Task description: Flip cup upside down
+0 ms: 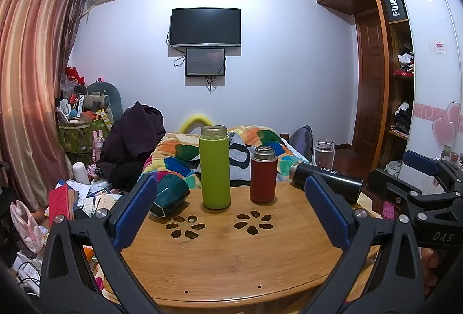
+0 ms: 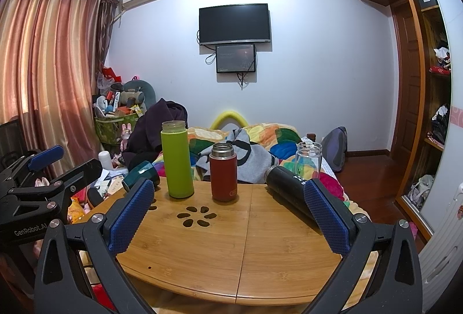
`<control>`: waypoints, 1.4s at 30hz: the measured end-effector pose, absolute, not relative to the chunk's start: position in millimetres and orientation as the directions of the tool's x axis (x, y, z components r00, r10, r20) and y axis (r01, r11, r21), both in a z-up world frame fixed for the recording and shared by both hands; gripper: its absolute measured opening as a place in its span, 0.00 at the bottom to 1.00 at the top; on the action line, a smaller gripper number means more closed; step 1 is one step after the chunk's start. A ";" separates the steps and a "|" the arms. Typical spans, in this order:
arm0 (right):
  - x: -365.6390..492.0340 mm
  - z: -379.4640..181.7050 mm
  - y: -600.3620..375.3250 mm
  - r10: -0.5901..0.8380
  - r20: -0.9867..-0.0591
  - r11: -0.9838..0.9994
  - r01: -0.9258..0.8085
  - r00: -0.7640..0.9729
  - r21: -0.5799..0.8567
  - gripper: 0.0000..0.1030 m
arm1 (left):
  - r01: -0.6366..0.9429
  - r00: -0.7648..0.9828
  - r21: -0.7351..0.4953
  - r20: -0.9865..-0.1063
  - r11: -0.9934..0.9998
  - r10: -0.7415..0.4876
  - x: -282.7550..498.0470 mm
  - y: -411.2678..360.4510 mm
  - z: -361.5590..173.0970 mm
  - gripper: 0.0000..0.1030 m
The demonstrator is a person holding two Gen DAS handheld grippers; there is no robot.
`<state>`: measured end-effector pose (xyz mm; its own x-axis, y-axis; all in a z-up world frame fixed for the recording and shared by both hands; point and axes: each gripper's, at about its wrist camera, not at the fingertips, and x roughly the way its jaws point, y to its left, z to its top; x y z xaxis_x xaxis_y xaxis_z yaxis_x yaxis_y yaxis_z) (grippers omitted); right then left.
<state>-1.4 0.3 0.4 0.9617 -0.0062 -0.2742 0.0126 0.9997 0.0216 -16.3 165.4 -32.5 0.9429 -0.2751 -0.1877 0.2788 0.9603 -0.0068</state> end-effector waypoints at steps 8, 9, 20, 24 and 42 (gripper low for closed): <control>-0.9 0.9 -0.5 -0.007 -0.275 1.000 0.013 0.961 0.020 1.00 | 0.278 0.943 -0.008 -0.187 0.960 -0.275 -15.6 165.1 -33.4 1.00; -1.4 0.7 -0.3 -0.006 -0.274 1.000 0.013 0.962 0.021 1.00 | 0.278 0.943 -0.009 -0.187 0.960 -0.275 -16.1 165.5 -33.0 1.00; 1.2 1.6 2.6 0.001 -0.277 1.000 0.007 0.961 0.026 1.00 | 0.281 0.941 -0.006 -0.194 0.960 -0.277 -14.3 164.3 -33.8 1.00; -0.2 4.3 5.7 0.005 -0.286 1.000 0.004 0.958 0.028 1.00 | 0.281 0.940 -0.005 -0.199 0.960 -0.276 -11.9 162.2 -36.0 1.00; 107.0 -34.2 -99.1 -0.044 -0.524 0.998 0.014 0.850 -0.059 1.00 | 0.298 0.907 0.011 -0.315 0.954 -0.280 40.6 145.4 -53.0 1.00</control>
<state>107.0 -99.1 -34.2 0.8505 -0.0435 -0.5242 0.0145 0.9981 -0.0594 40.6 145.4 -53.0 0.9069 -0.2798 -0.3151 0.2985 0.9544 0.0115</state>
